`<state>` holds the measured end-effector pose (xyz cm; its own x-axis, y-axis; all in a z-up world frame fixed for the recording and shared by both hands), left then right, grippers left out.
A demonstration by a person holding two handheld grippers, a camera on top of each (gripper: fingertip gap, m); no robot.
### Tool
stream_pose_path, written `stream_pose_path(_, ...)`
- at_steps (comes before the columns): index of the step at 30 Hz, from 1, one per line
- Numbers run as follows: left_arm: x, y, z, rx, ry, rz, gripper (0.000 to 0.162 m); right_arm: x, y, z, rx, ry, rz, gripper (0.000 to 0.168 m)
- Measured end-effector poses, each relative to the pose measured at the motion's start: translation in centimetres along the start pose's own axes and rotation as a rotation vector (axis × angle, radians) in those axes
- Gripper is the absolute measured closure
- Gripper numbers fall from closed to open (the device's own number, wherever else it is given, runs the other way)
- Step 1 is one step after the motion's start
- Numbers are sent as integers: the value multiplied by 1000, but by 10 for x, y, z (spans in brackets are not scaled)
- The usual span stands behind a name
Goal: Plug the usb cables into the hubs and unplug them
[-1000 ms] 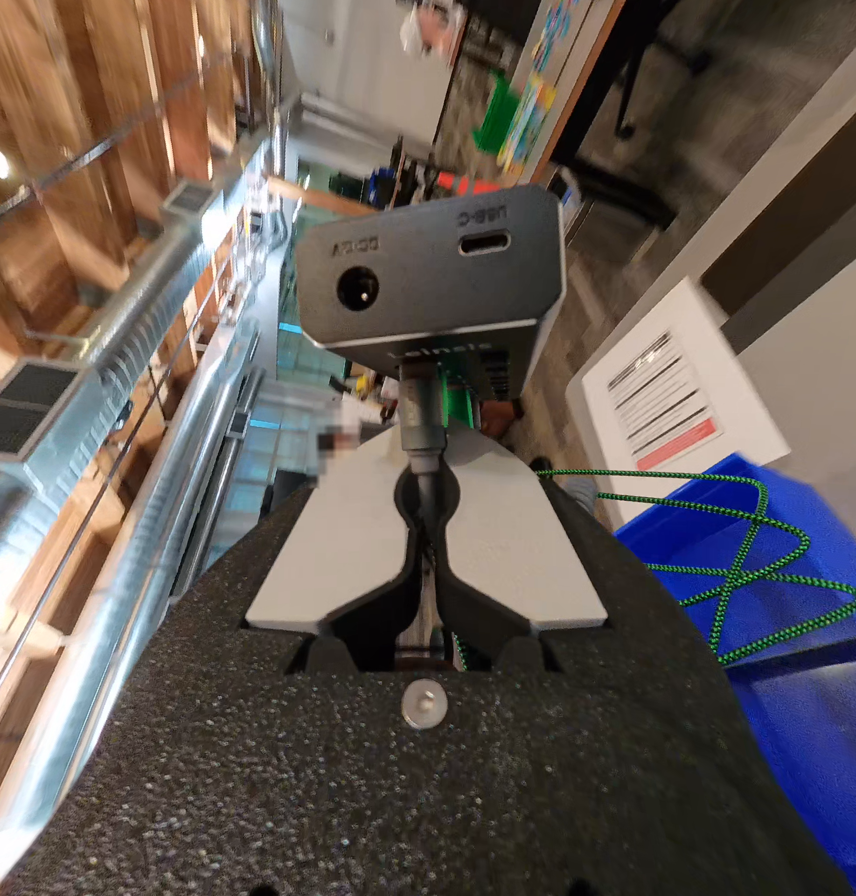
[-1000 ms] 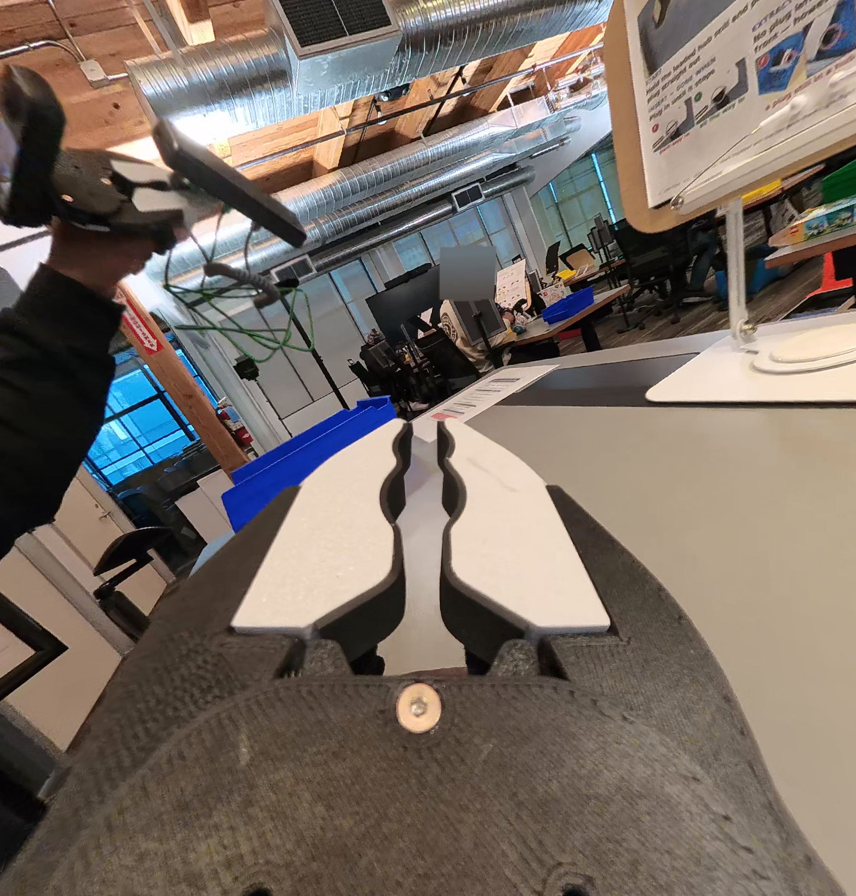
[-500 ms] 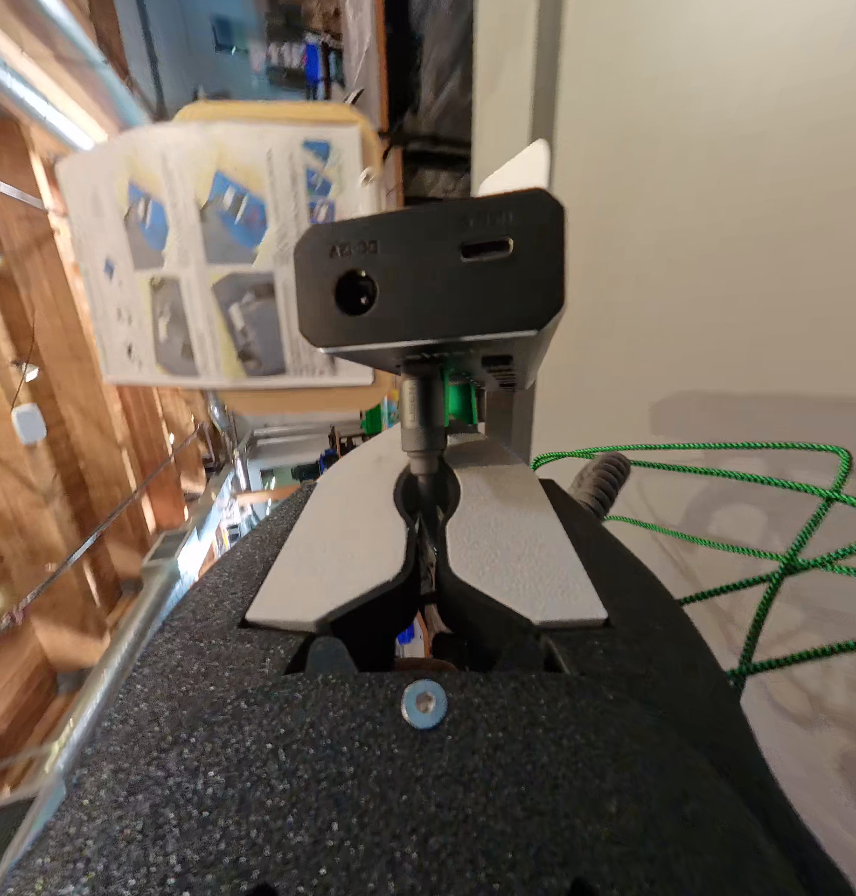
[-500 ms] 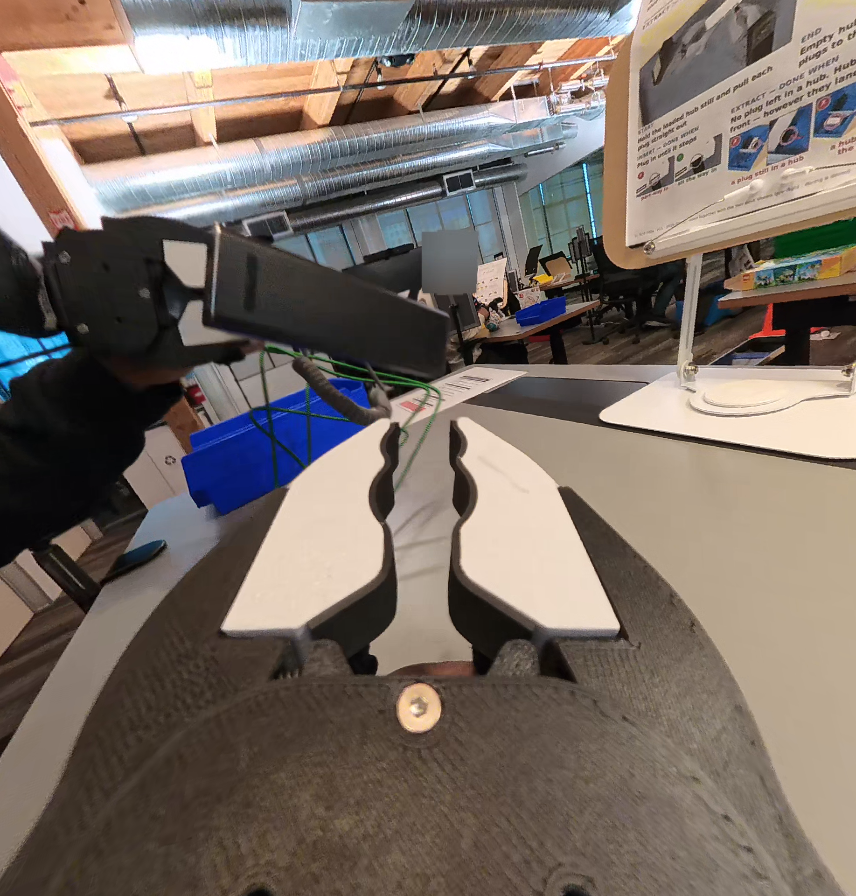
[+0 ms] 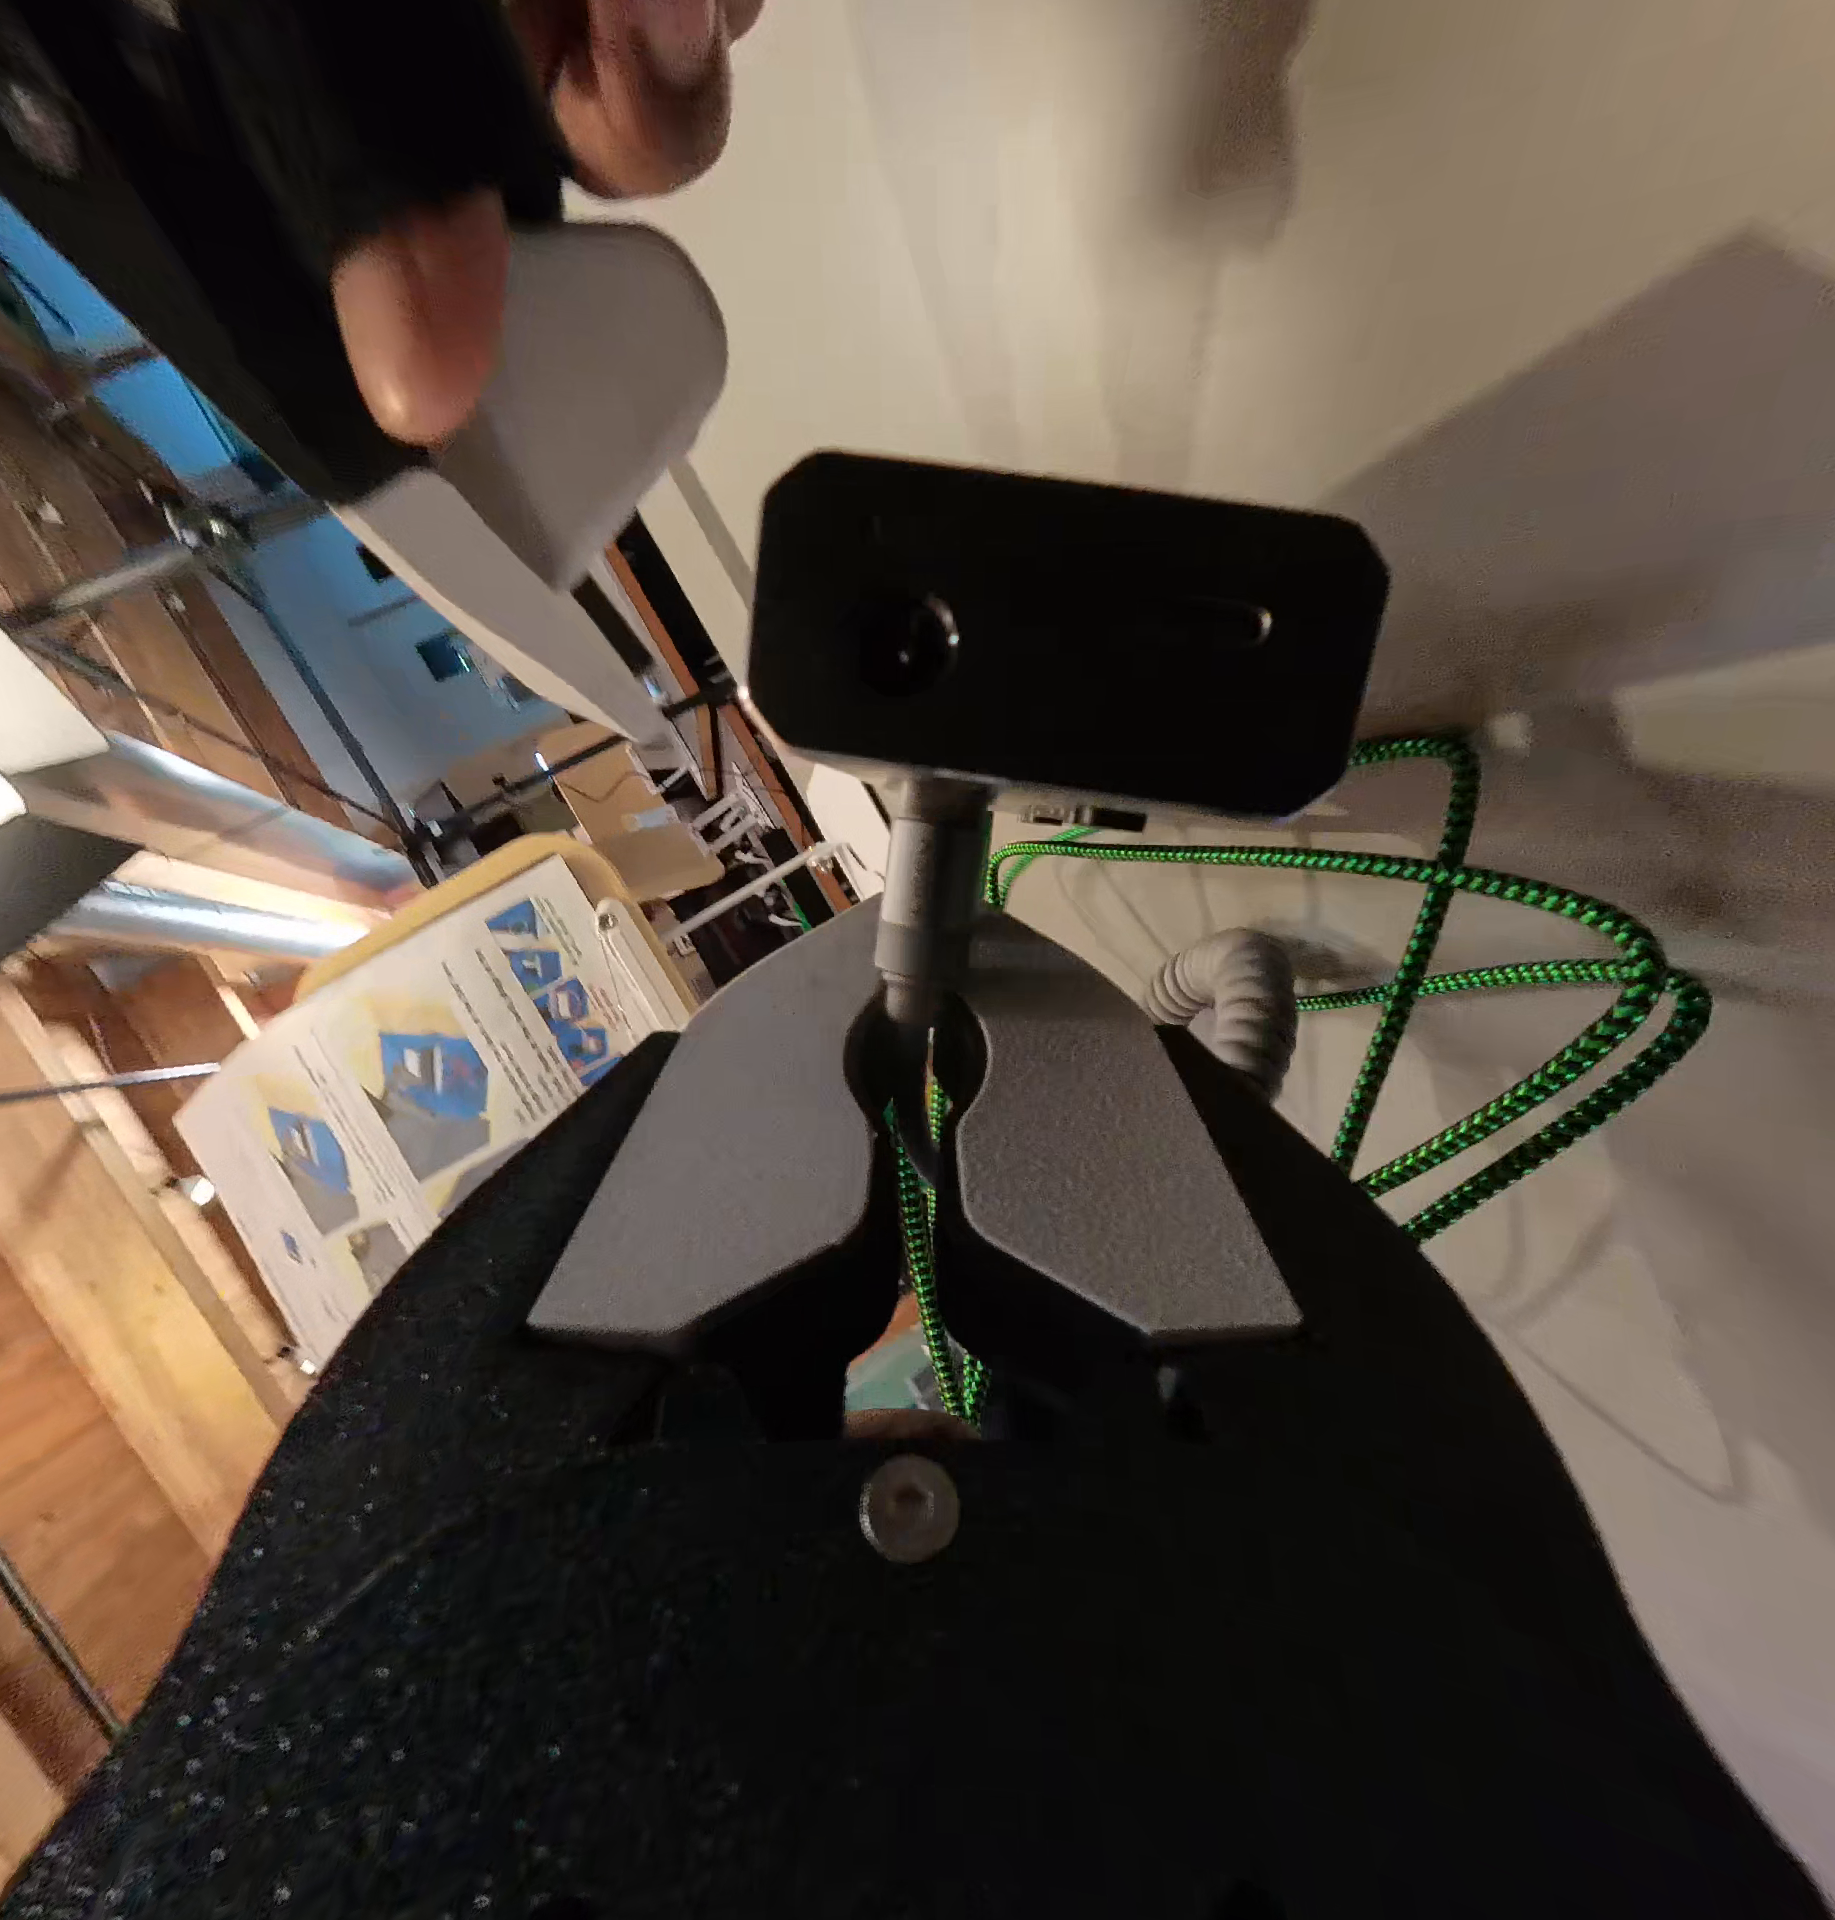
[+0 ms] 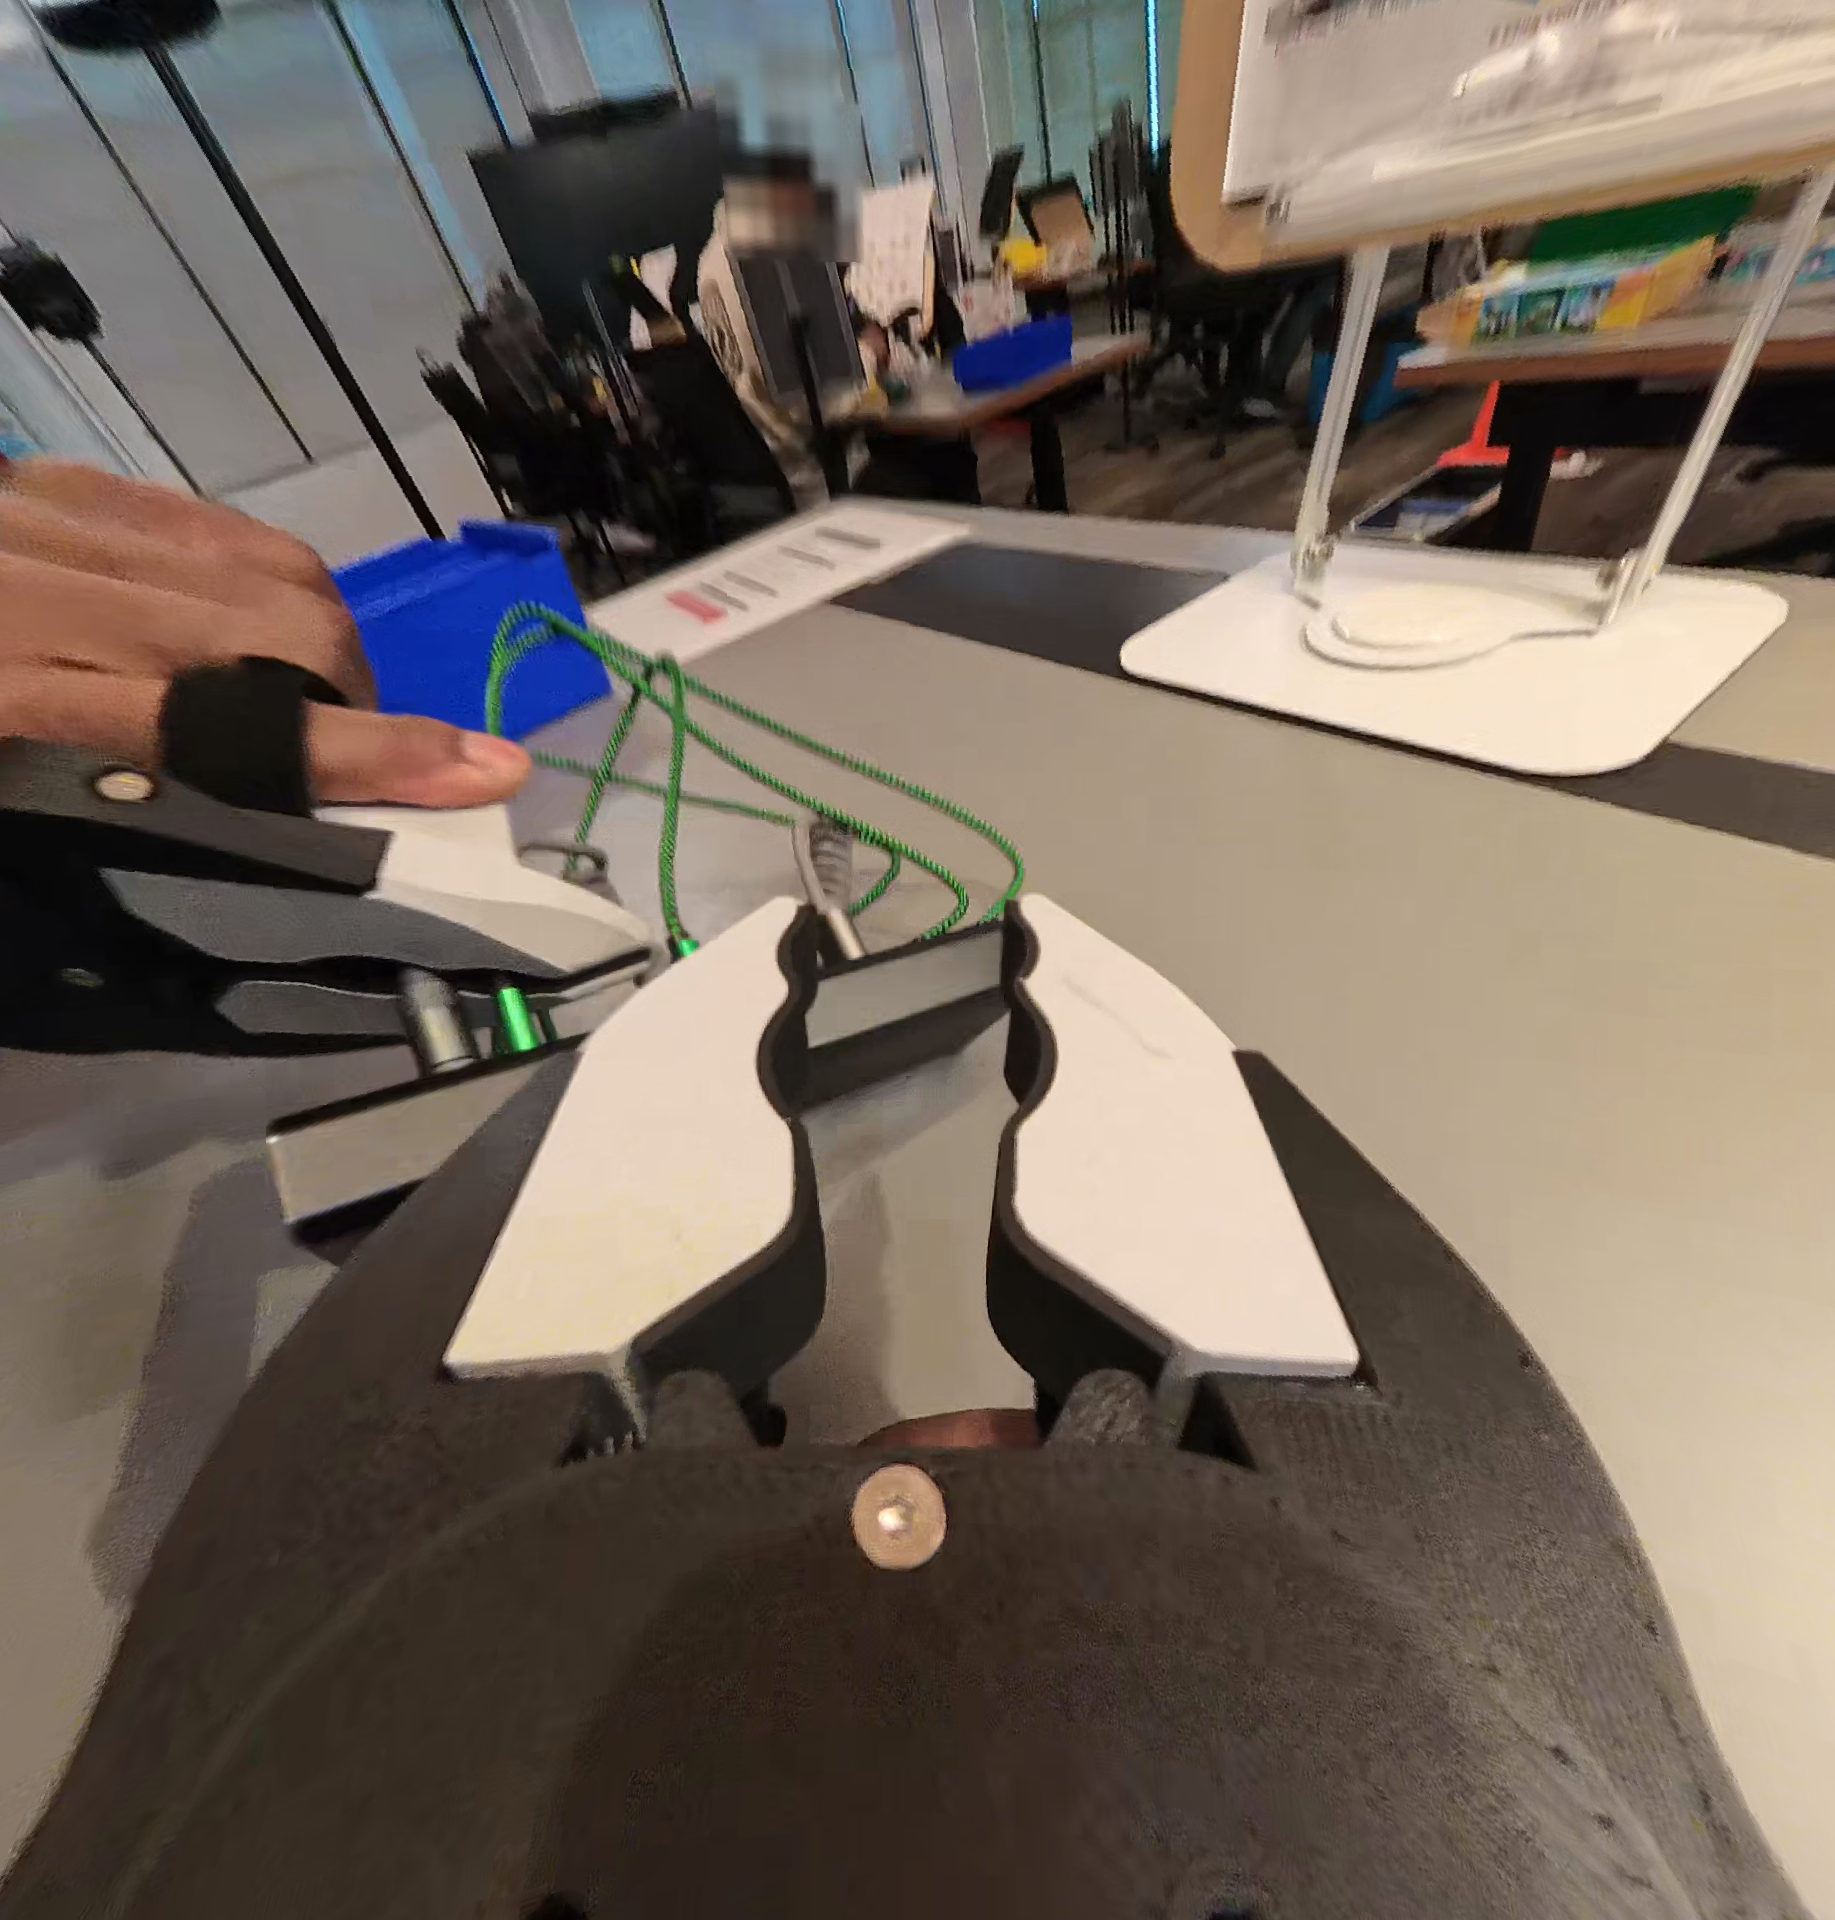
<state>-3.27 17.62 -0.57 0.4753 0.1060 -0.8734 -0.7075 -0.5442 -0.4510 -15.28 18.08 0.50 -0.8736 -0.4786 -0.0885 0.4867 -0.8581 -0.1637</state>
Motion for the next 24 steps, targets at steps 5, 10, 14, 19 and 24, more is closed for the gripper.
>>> stream_pose_path(5, 13, 1, 18, 41, 170, -24, 162, -2, 10, -25, -203, -50, -4, 127)
stream_pose_path(10, 30, 3, 41, 98, 334, -4, 162, -5, 13, -32, -247, -97, 20, 126)
stream_pose_path(14, 22, 4, 51, 134, 298, 10, 151, -10, 15, -36, -285, -165, 41, 128)
stream_pose_path(19, 8, 2, 57, 121, 201, 74, 114, -9, 16, -49, -394, -216, 26, 128)
stream_pose_path(24, -12, -21, 58, 146, 112, 163, 102, -4, 13, -58, -468, -199, 30, 130)
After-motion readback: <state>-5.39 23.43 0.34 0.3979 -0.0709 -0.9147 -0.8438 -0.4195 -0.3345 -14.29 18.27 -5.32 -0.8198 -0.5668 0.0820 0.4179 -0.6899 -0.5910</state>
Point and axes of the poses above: each gripper's, where its closed fingertips meet, y out along the fingers, z out of its top, x = y × z across the jaws, the point moved 4 cm from there along -y, back along the fingers, and after that the axes turned 8 degrees about -y, right-handed, at the moved point
